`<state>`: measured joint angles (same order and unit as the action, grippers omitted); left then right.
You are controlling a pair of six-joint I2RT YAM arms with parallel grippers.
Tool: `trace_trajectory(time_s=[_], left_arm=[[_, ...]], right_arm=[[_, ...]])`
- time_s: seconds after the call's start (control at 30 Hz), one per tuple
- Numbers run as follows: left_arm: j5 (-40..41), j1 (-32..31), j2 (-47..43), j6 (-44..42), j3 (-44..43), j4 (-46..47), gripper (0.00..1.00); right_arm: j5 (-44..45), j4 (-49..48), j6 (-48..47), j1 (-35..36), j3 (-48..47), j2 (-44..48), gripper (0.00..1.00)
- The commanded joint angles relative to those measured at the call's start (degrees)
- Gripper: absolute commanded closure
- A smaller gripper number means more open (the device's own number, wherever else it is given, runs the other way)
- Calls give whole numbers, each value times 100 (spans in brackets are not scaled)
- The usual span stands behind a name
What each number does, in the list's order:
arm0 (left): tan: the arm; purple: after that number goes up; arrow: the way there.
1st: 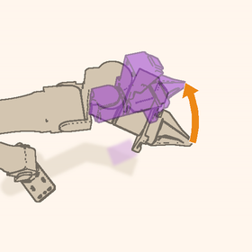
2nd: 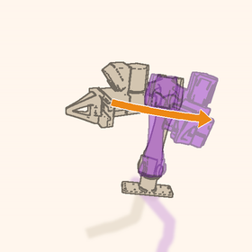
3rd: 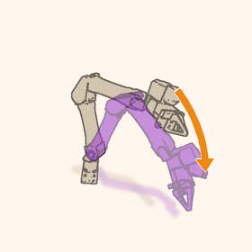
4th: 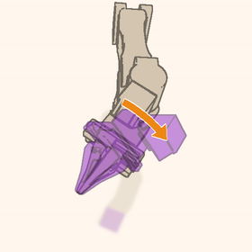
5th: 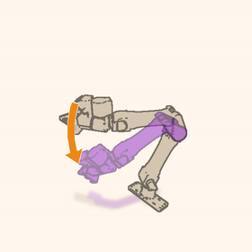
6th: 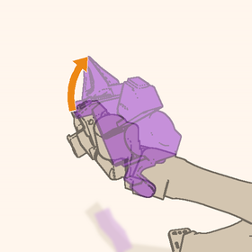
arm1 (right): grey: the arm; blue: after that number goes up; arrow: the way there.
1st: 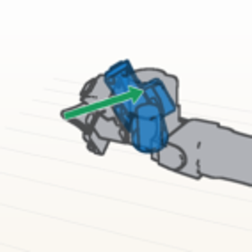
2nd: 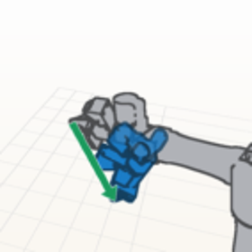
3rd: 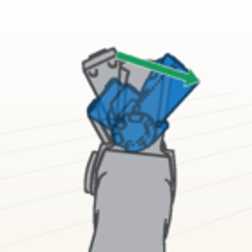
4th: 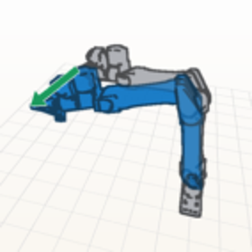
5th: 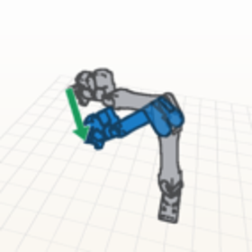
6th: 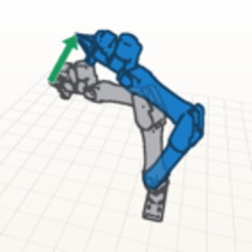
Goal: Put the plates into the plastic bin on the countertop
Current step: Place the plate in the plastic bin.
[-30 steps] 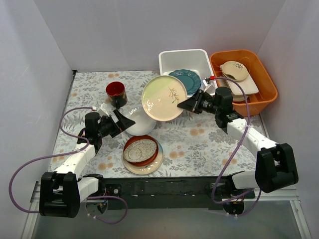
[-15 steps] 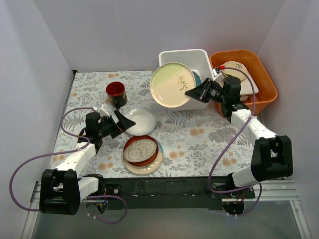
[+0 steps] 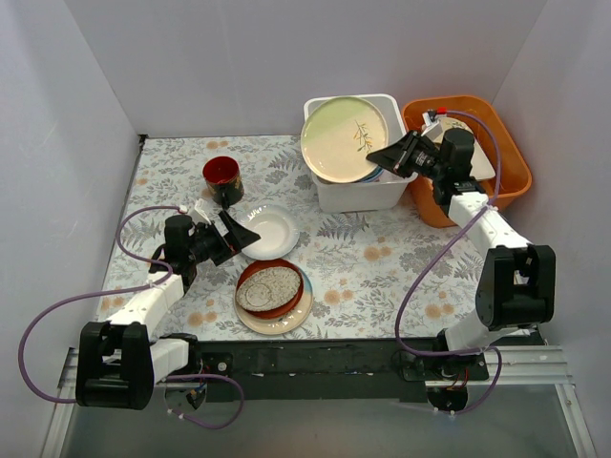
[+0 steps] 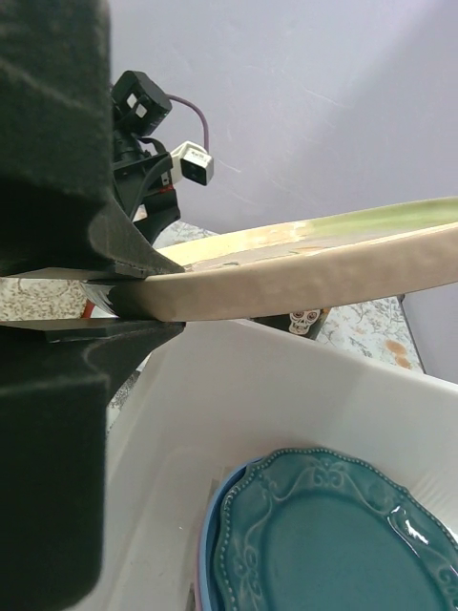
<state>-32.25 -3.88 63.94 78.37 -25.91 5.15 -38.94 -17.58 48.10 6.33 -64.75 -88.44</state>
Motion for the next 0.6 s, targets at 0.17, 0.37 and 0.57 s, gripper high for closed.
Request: trace_trajectory(time_s=[0.17, 0.37, 0.57], left_arm=[[-106, -16, 13, -102, 16, 74, 2], [-106, -16, 22, -102, 25, 74, 2], [-106, -8, 30, -94, 34, 83, 2]], right_arm=[[-123, -729, 147, -105, -661, -103, 99], [-35, -703, 156, -202, -793, -226, 99], [97, -624, 95, -281, -960, -348, 99]])
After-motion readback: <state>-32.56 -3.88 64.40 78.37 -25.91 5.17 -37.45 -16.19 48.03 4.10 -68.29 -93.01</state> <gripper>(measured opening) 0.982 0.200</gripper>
